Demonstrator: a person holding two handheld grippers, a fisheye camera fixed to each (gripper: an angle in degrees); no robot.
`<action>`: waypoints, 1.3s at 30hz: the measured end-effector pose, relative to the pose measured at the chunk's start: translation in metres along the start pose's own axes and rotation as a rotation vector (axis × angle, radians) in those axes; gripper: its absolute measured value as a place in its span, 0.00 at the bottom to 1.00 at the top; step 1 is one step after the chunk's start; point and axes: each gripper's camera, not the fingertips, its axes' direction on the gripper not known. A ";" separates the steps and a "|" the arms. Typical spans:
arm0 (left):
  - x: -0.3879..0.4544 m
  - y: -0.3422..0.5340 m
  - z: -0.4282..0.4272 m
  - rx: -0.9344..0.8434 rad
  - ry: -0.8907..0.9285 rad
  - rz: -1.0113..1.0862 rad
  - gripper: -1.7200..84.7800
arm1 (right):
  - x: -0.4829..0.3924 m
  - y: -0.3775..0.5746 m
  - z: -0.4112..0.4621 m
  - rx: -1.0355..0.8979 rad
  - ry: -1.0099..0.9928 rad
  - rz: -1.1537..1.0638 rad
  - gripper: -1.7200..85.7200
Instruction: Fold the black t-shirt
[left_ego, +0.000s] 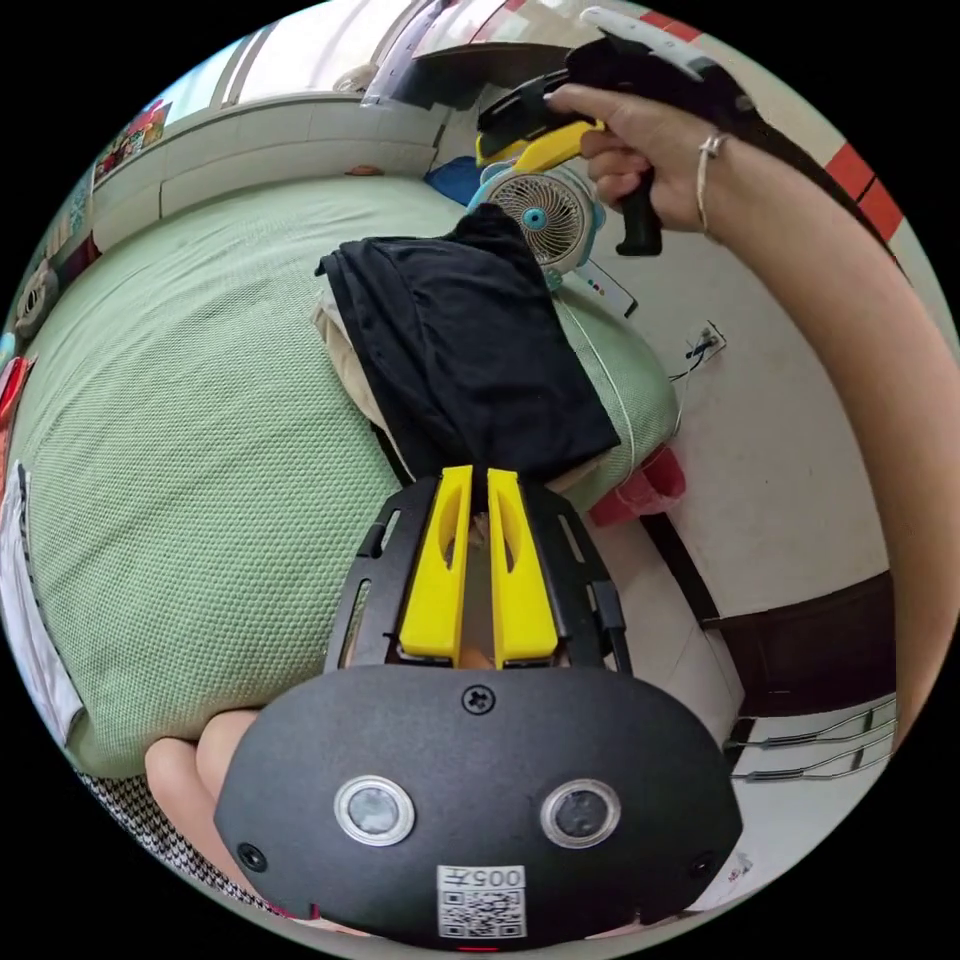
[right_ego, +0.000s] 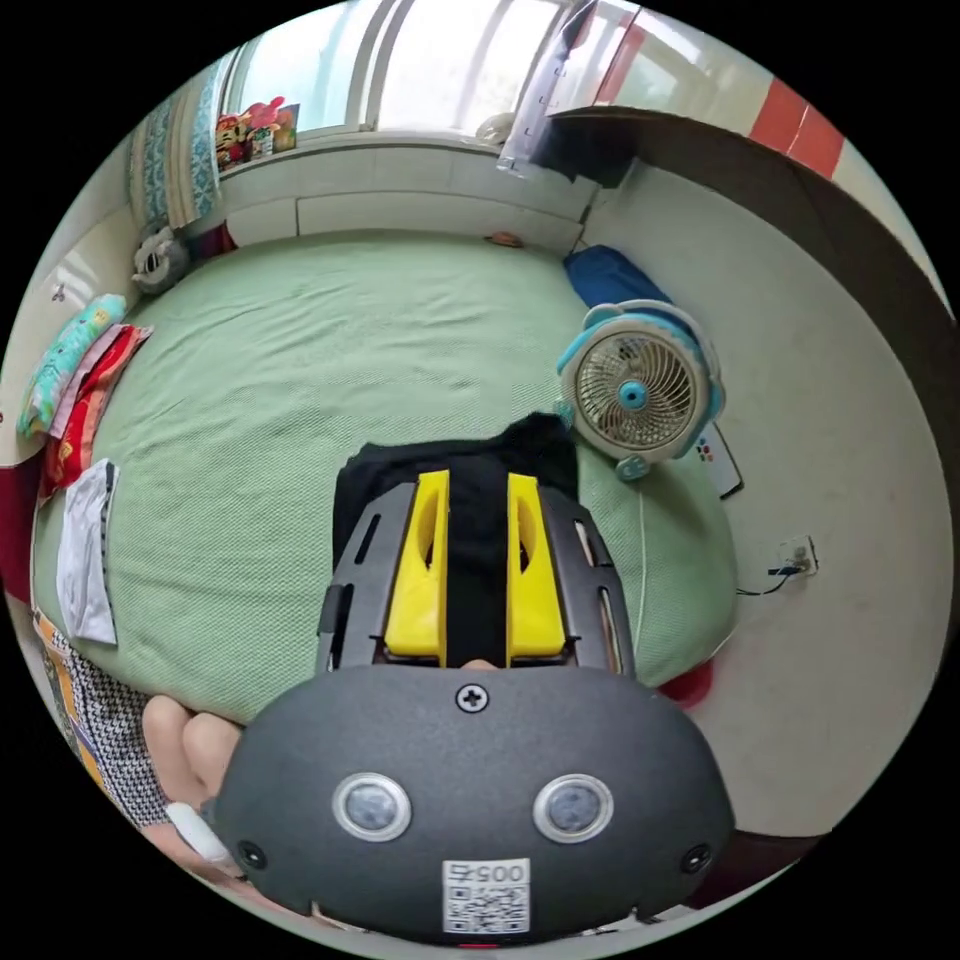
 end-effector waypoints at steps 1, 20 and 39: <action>-0.002 0.006 -0.004 0.007 0.004 0.015 0.06 | -0.002 0.007 0.004 -0.009 -0.013 -0.002 0.10; -0.151 0.095 -0.112 0.053 -0.304 -0.217 0.01 | -0.095 0.164 0.062 -0.094 -0.112 -0.076 0.11; -0.331 0.239 -0.200 0.094 -0.359 -0.573 0.10 | -0.326 0.205 0.047 -0.030 -0.414 -0.200 0.12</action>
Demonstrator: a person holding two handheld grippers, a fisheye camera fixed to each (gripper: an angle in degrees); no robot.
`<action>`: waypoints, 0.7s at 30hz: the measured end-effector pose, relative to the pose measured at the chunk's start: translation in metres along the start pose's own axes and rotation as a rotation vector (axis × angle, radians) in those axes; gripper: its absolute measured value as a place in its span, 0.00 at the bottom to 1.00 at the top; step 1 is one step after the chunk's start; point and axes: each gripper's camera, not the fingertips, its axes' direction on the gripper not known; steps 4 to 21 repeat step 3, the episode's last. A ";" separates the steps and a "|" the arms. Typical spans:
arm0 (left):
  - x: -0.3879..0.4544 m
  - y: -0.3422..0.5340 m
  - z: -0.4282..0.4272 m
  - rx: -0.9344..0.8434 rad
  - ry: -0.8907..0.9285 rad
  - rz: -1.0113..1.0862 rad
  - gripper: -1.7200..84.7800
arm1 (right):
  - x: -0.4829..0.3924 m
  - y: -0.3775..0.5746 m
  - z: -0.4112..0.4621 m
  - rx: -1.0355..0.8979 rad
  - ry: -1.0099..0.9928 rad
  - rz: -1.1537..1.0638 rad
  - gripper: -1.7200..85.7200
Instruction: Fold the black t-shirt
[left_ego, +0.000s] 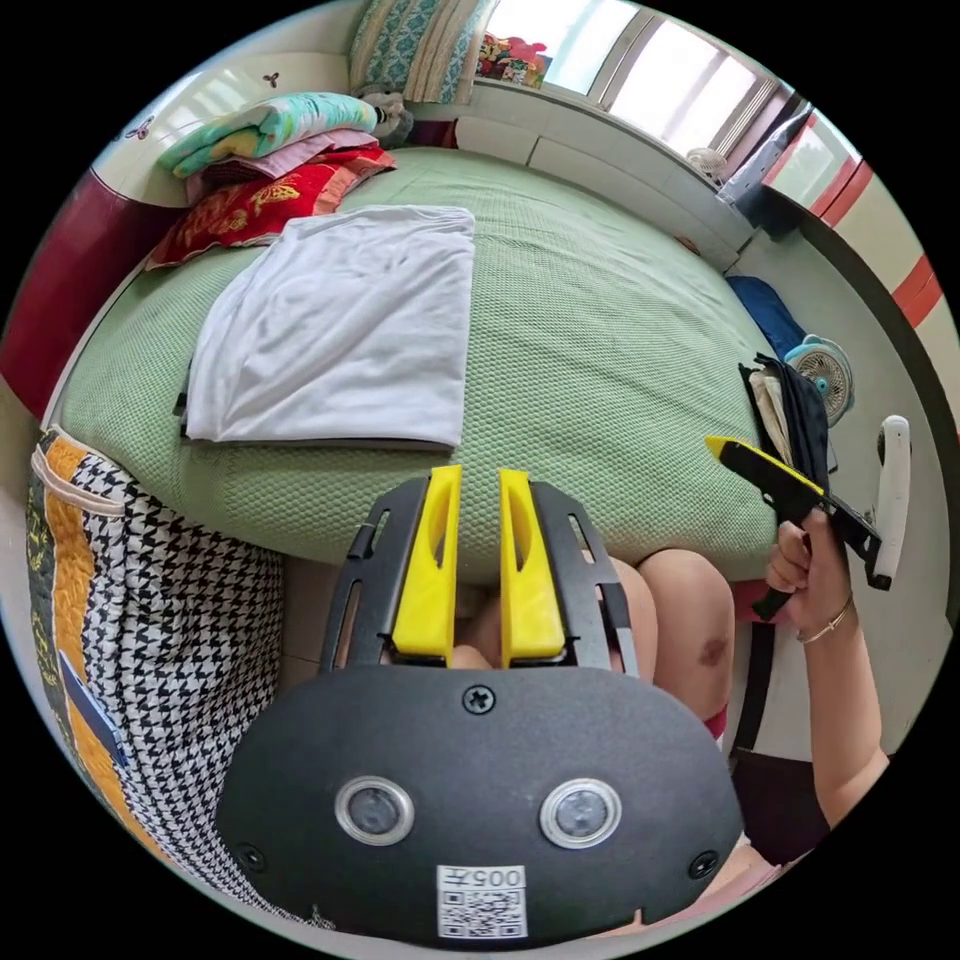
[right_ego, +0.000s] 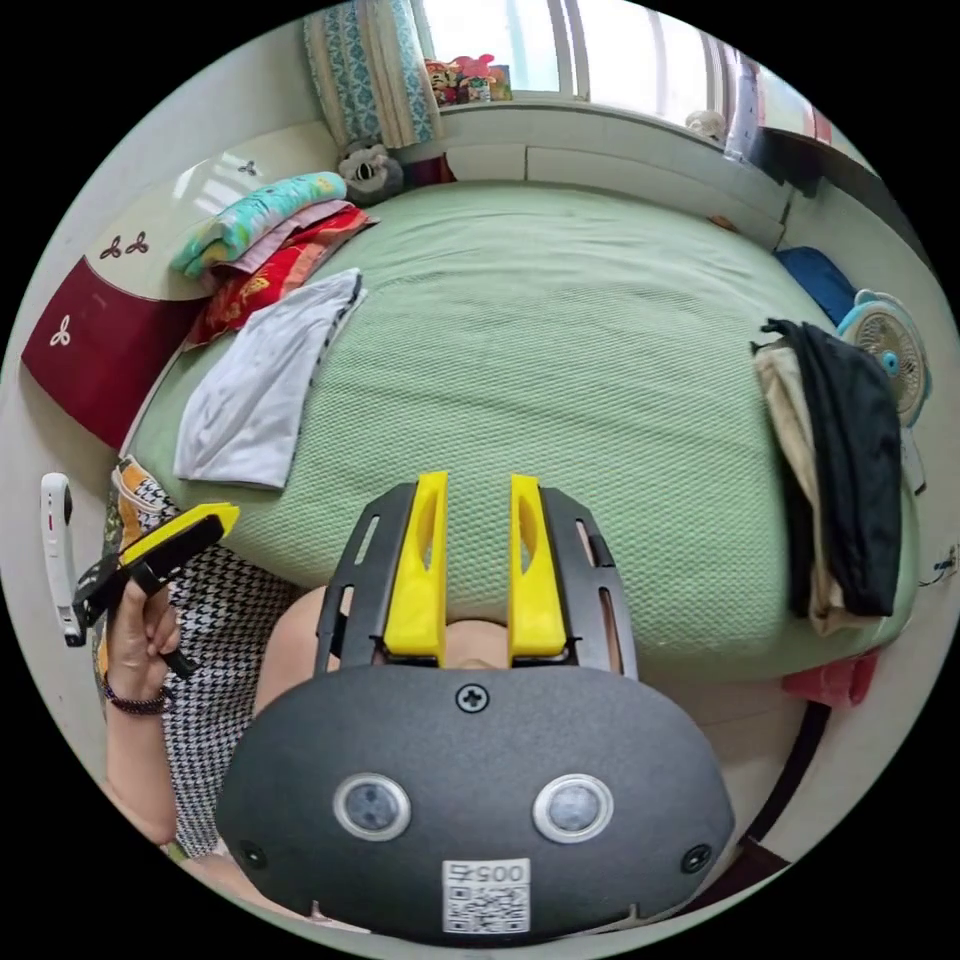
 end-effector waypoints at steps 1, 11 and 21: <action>-0.006 -0.001 0.000 0.002 0.005 -0.001 0.11 | -0.007 0.000 0.007 -0.015 -0.025 0.003 0.12; -0.014 -0.002 0.001 0.006 0.008 0.005 0.11 | -0.029 0.002 0.035 -0.074 -0.072 0.033 0.12; -0.014 -0.002 0.001 0.006 0.008 0.005 0.11 | -0.029 0.002 0.035 -0.074 -0.072 0.033 0.12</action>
